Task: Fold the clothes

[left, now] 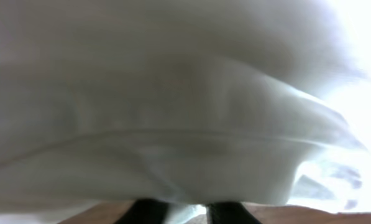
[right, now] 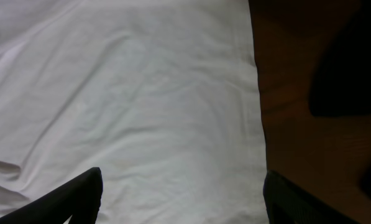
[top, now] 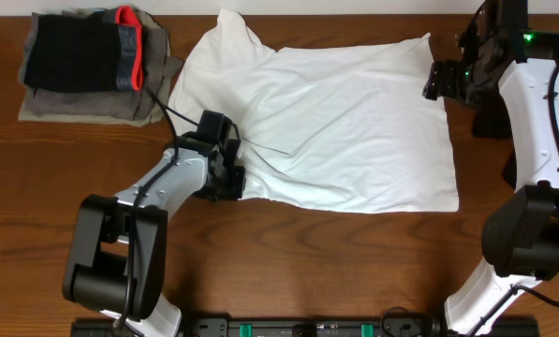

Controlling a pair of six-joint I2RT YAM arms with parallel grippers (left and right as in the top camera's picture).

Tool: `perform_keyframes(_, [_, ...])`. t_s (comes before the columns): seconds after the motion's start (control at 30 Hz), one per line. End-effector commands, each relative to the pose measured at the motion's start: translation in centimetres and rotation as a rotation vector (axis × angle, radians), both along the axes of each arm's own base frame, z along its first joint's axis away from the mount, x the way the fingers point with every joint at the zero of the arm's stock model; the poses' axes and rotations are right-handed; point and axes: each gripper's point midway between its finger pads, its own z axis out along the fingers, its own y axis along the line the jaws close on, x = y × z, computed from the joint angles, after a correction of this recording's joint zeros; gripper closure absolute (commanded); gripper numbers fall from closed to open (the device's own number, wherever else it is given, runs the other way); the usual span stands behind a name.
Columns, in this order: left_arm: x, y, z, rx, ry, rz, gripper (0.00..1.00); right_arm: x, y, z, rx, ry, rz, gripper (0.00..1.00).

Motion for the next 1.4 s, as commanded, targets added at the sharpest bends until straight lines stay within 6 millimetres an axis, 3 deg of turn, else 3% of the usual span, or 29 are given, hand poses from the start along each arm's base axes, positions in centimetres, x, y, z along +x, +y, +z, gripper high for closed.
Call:
perform_keyframes(0.0, [-1.2,1.4,-2.1,0.082,0.065,0.078,0.94,-0.1,0.0,-0.1,-0.013,0.004,0.015,0.2])
perform_keyframes(0.17, [-1.3,2.6,-0.8,0.11,0.086,0.189,0.94,-0.2,0.0,-0.1,-0.013,0.008,0.016,0.2])
perform_keyframes(0.47, [-3.9,3.5,7.7,0.118,0.13,0.265,0.94,-1.6,-0.4,-0.5,-0.005,0.065,0.002,0.21])
perform_keyframes(0.63, [-6.0,3.5,11.0,0.086,0.142,0.35,0.94,-1.6,0.1,-0.4,0.024,0.065,0.006,0.21])
perform_keyframes(0.8, [-7.5,2.9,11.8,0.042,0.19,0.39,0.94,-2.4,0.3,-0.6,0.032,0.098,0.002,0.23])
perform_keyframes(0.93, [-8.3,2.9,11.8,0.049,0.224,0.39,0.94,-4.1,0.4,-0.9,0.045,0.172,-0.028,0.28])
perform_keyframes(1.03, [-9.2,1.9,12.0,-0.006,0.282,0.386,0.94,-5.2,0.5,-1.0,0.05,0.22,-0.034,0.29])
perform_keyframes(1.17, [-11.6,0.9,12.7,-0.053,0.4,0.389,0.94,-5.5,0.6,-1.0,0.052,0.232,-0.042,0.27])
perform_keyframes(1.27, [-12.1,1.1,12.8,-0.041,0.418,0.39,0.94,-5.5,0.7,-1.0,0.054,0.234,-0.048,0.27])
perform_keyframes(1.3, [-11.9,1.0,12.7,-0.045,0.409,0.388,0.89,-5.5,0.7,-1.0,0.054,0.235,-0.051,0.27])
perform_keyframes(1.37, [-11.0,0.8,12.6,-0.059,0.375,0.38,0.39,-5.6,0.6,-1.0,0.053,0.238,-0.055,0.28])
